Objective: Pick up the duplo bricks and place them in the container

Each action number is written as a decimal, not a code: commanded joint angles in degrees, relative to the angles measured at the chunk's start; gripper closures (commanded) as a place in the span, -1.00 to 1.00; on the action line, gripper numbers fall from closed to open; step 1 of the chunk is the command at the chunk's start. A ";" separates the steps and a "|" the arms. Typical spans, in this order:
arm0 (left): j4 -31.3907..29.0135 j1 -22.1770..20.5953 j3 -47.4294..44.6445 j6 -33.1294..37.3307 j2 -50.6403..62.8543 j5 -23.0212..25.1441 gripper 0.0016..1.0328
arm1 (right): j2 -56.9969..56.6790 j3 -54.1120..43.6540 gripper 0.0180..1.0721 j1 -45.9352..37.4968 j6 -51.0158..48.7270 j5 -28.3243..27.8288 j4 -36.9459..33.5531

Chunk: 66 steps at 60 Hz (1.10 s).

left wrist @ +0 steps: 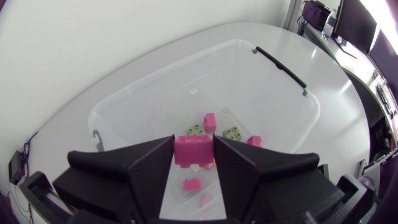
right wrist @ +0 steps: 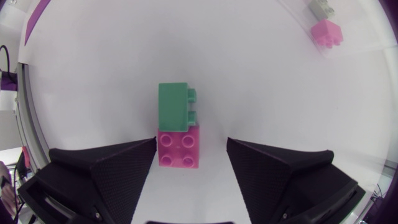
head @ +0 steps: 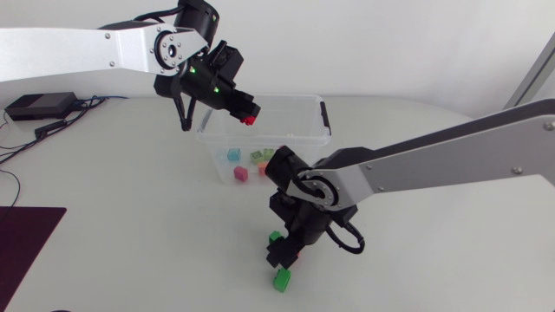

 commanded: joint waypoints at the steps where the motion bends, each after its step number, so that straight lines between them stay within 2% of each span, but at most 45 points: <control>1: -0.18 0.70 2.17 -1.00 0.29 0.40 -0.86 | 1.43 1.01 -0.37 0.46 0.32 0.25 -0.99; 3: -0.44 0.97 2.00 -1.00 -0.23 0.49 -0.93 | 1.69 1.10 -0.24 0.20 0.23 0.34 -0.99; 6: -0.97 1.50 1.29 -0.83 -2.08 0.57 -0.93 | 1.43 1.01 0.32 -0.68 -0.56 -2.74 -0.55; 8: -1.24 1.85 0.68 -0.65 -3.31 0.84 -0.93 | 1.25 0.92 0.42 -0.77 -0.47 -3.53 -0.37; 20: -5.01 2.55 -5.39 3.39 -12.89 0.93 -0.93 | -3.50 0.13 0.47 -1.82 -0.82 -3.00 -2.13; 30: -6.07 1.58 -16.55 10.07 -22.91 1.80 -0.93 | -11.67 0.48 0.47 -5.25 -1.61 -2.47 -5.38; 44: -7.21 -1.84 -29.56 17.02 -28.97 3.65 -0.93 | -17.65 8.92 0.47 -11.31 -1.88 -1.86 -6.70; 51: -7.74 -4.66 -33.07 17.10 -29.85 3.74 -0.93 | -18.26 13.49 0.47 -11.84 -1.61 -1.16 -5.73; 66: -7.39 -11.60 -37.55 13.24 -27.48 3.74 -0.93 | -12.73 21.14 0.47 -14.13 -0.73 0.69 3.67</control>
